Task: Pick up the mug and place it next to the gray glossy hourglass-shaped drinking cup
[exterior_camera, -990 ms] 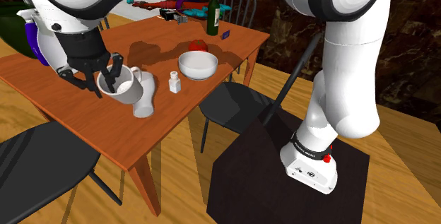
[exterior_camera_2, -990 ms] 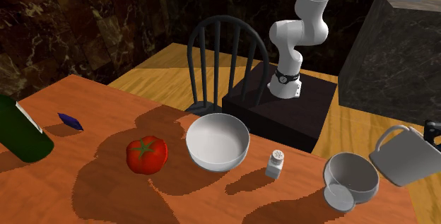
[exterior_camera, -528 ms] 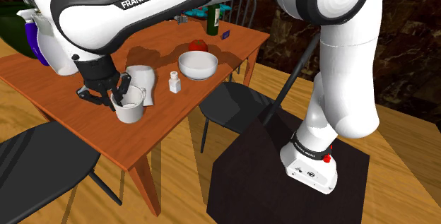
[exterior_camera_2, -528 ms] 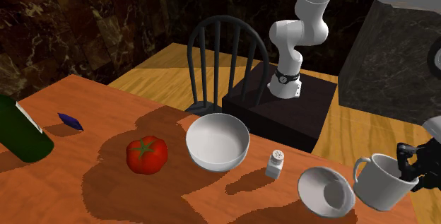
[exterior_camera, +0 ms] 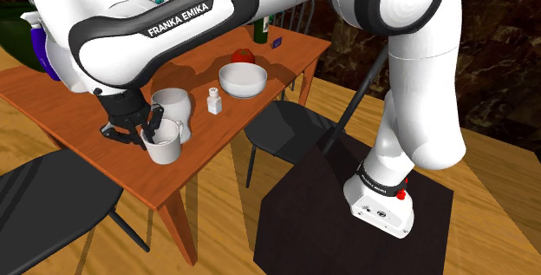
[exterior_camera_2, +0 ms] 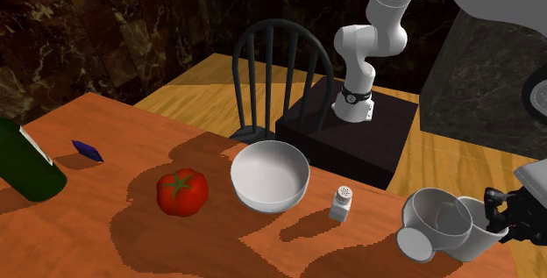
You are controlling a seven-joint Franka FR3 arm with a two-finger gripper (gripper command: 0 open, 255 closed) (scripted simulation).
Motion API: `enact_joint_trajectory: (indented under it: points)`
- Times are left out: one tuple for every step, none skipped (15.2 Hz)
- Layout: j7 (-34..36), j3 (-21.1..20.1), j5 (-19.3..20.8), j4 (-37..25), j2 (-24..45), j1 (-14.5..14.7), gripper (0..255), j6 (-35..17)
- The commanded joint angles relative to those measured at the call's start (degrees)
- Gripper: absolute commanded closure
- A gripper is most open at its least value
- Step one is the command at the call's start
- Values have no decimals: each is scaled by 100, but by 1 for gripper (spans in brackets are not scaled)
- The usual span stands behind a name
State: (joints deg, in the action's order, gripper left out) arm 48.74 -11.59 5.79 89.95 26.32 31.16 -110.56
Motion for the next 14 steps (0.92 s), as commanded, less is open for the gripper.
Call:
enact_joint_trajectory:
  points:
    - [0, 1, 1, -1, 1, -1, 255, -2]
    - [0, 1, 1, -1, 1, -1, 255, -2]
    - [0, 1, 1, -3, 2, -1, 0, -1]
    - [0, 1, 1, -2, 2, -1, 0, -1]
    - [-1, 1, 1, -3, 2, -1, 0, -1]
    - [-1, 1, 1, -3, 2, -1, 0, -1]
    - [-1, 1, 1, -3, 2, -1, 0, -1]
    - [0, 1, 1, -1, 1, -1, 0, -2]
    - [-9, -5, -10, -142, -35, 3, 0, 175]
    - [-16, -11, -20, -295, -63, 8, 0, 355]
    - [-24, -16, -28, -459, -83, 14, 0, 538]
    - [-29, -19, -33, -597, -93, 20, 0, 685]
    - [-29, -19, -33, -597, -93, 20, 0, 685]
    - [-29, -19, -33, -596, -93, 20, 0, 685]
